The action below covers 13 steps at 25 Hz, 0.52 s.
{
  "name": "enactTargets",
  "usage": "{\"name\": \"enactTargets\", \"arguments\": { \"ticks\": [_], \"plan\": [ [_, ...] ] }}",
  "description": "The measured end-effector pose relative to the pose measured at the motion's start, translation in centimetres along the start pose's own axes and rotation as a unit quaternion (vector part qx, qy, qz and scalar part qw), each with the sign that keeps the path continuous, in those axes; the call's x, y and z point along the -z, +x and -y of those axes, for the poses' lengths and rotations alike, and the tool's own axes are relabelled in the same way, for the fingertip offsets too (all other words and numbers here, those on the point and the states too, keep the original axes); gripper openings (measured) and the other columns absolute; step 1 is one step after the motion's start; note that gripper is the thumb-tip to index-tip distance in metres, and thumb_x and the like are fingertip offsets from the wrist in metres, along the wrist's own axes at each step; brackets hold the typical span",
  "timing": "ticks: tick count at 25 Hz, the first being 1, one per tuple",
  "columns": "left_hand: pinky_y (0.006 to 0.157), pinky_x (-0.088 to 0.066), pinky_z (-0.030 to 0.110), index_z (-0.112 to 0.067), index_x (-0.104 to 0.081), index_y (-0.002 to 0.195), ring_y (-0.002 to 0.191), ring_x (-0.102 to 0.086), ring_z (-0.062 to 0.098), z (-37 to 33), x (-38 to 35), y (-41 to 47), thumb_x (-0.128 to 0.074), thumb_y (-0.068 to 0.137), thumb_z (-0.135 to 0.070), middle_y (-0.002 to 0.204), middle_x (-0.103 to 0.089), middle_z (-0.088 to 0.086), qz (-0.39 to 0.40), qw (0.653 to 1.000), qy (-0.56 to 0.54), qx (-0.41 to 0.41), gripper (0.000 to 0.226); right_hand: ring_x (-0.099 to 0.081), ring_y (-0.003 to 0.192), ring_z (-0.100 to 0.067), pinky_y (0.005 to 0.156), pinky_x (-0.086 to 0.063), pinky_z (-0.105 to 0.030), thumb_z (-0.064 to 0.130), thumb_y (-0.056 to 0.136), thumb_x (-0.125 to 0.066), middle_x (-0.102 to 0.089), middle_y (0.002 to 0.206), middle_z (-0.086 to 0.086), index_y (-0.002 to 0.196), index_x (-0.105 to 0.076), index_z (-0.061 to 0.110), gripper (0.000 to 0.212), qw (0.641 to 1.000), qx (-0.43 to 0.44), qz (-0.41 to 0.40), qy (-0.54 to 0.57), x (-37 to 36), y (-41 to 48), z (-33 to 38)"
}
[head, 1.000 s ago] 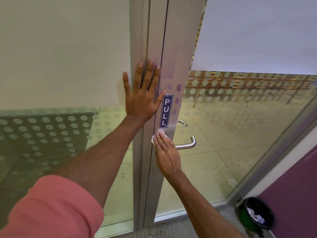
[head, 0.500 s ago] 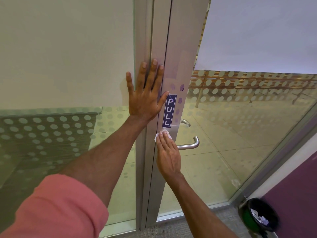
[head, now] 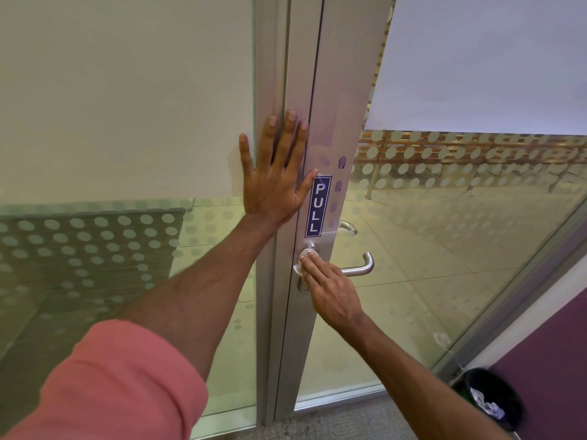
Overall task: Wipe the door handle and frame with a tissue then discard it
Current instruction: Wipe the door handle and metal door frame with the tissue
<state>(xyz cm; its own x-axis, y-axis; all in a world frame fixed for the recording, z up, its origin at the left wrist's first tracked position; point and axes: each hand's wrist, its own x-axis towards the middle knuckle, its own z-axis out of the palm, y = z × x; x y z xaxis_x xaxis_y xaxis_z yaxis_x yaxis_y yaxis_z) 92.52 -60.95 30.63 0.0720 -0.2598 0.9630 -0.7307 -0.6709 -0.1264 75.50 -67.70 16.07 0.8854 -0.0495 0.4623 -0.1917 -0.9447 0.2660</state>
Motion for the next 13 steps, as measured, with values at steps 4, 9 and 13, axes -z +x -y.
{"name": "enactTargets", "arguments": {
  "ticks": [4, 9, 13],
  "plan": [
    [0.115, 0.002, 0.058, -0.018, -0.024, 0.155, 0.147, -0.020, 0.028, 0.0, 0.0, 0.0, -0.028, 0.097, -0.068, 0.159, -0.027, 0.006, 0.002, 1.000, -0.003, -0.003, 0.076, -0.061, 0.120, -0.029, 0.095, -0.053, -0.042, 0.008, 0.068, -0.082, -0.060, 0.133, -0.016, 0.129, -0.059, 0.003, 0.066, 0.994, -0.085, -0.034, 0.054, 0.3, -0.2, 0.1],
    [0.115, 0.001, 0.058, -0.018, -0.023, 0.155, 0.147, -0.019, 0.028, -0.1, 0.0, 0.0, -0.027, 0.097, -0.068, 0.159, -0.028, 0.006, 0.003, 1.000, 0.001, 0.002, 0.077, -0.063, 0.117, -0.028, 0.097, -0.051, -0.042, 0.013, 0.066, -0.086, -0.063, 0.129, -0.016, 0.128, -0.060, 0.003, 0.068, 0.968, -0.229, -0.029, 0.094, 0.6, 1.1, 3.0],
    [0.114, 0.001, 0.057, -0.018, -0.024, 0.155, 0.146, -0.019, 0.028, -0.1, 0.2, 0.0, -0.027, 0.097, -0.068, 0.159, -0.029, 0.006, 0.002, 1.000, 0.004, 0.002, 0.076, -0.055, 0.128, -0.026, 0.103, -0.045, -0.042, 0.017, 0.064, -0.088, -0.057, 0.138, -0.013, 0.133, -0.057, 0.006, 0.076, 0.982, -0.170, 0.010, 0.081, 0.5, 0.6, 2.9]
  ]
}}
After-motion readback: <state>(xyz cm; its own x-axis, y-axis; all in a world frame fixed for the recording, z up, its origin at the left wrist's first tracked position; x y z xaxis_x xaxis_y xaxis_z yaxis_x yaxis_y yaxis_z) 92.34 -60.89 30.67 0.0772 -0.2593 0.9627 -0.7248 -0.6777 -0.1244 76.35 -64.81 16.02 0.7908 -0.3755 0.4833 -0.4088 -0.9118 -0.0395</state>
